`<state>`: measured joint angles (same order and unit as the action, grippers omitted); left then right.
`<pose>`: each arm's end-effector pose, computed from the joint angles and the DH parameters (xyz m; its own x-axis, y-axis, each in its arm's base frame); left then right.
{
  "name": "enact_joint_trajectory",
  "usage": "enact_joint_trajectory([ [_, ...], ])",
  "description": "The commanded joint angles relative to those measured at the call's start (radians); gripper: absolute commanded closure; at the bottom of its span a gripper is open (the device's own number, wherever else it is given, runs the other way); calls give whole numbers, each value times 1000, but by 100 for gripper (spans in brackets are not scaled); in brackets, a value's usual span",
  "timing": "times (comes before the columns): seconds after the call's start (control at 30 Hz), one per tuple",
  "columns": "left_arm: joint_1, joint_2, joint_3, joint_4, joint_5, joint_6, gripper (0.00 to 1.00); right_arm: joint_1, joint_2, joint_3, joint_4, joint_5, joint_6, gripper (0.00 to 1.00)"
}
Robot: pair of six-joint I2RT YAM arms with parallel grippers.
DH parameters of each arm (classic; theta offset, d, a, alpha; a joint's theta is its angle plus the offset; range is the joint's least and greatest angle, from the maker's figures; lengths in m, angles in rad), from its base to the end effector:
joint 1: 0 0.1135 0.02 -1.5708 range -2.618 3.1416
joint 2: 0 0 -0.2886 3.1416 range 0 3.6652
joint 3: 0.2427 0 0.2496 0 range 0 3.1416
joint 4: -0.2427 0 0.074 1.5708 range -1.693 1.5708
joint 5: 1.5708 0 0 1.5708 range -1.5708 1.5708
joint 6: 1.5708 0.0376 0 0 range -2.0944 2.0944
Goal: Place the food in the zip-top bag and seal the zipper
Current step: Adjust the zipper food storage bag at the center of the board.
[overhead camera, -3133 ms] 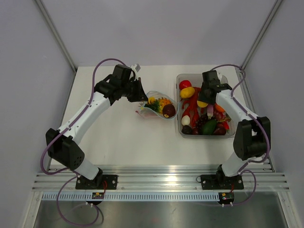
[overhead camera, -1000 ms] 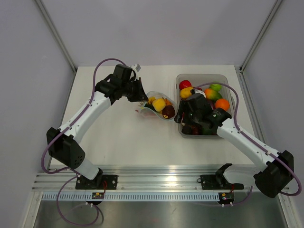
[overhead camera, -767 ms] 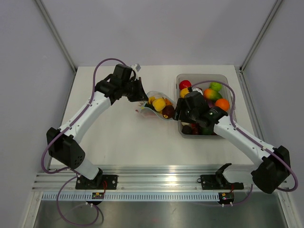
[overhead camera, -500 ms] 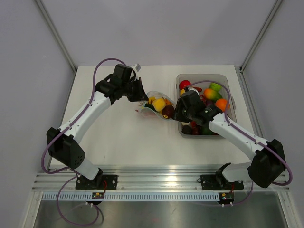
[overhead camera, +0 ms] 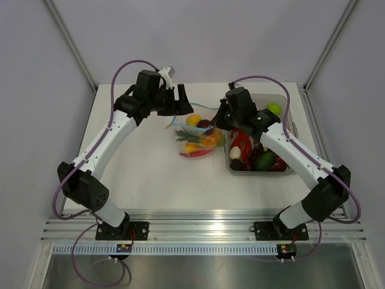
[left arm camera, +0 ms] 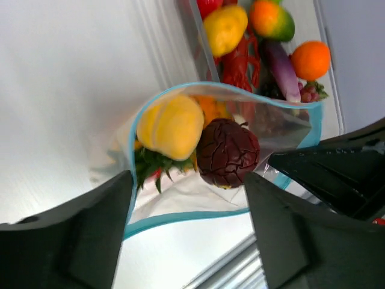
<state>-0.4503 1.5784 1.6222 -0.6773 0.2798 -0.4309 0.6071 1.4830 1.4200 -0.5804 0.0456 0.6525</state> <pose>0.3109 -0.1619 0.4074 -0.7427 -0.0869 -0.6640 0.3395 0.8058 -0.4852 0.2716 0.1866 0.3787 -0.7193 0.2389 -0.6523 -0.1298 0.8762 0.4640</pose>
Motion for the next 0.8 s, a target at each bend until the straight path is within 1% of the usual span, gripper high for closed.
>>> enact_joint_trajectory([
  [0.0, 36, -41, 93, 64, -14, 107, 15, -46, 63, 111, -18, -41, -27, 100],
  [0.07, 47, -81, 47, 76, -39, 136, 9, -70, 92, 138, -16, -77, -31, 100],
  [0.13, 62, -162, -16, 111, -76, 176, 8, -78, 95, 138, -10, -96, -42, 100],
  [0.17, 70, -197, -103, 134, -123, 187, 9, -84, 94, 135, -7, -102, -44, 100],
  [0.2, 70, -231, -152, 197, -143, 213, 9, -86, 92, 129, -3, -111, -45, 100],
  [0.23, 71, -306, -203, 238, -160, 224, 16, -90, 88, 123, 1, -115, -48, 100],
  [0.27, 71, -343, -269, 289, -169, 236, 21, -95, 86, 119, 7, -128, -50, 100],
  [0.3, 71, -377, -371, 379, -175, 256, 23, -99, 86, 117, 8, -133, -48, 100],
  [0.33, 73, -411, -427, 422, -174, 264, 27, -102, 86, 117, 8, -138, -51, 100],
  [0.37, 73, -467, -476, 468, -183, 273, 27, -105, 86, 117, 8, -144, -53, 100],
  [0.4, 73, -503, -586, 572, -188, 287, 27, -107, 86, 117, 8, -147, -54, 100],
  [0.43, 71, -533, -637, 629, -192, 293, 27, -109, 85, 115, 8, -147, -56, 100],
  [0.47, 73, -588, -732, 727, -203, 308, 27, -110, 83, 112, 7, -148, -63, 100],
  [0.53, 73, -627, -788, 781, -212, 323, 24, -113, 79, 109, 7, -153, -63, 100],
  [0.6, 73, -644, -809, 777, -183, 359, 23, -116, 77, 103, 8, -159, -63, 100],
  [0.67, 73, -638, -829, 774, -95, 391, 25, -118, 71, 94, 17, -165, -63, 100],
  [0.77, 75, -607, -857, 806, -22, 417, 29, -118, 60, 82, 22, -173, -63, 100],
])
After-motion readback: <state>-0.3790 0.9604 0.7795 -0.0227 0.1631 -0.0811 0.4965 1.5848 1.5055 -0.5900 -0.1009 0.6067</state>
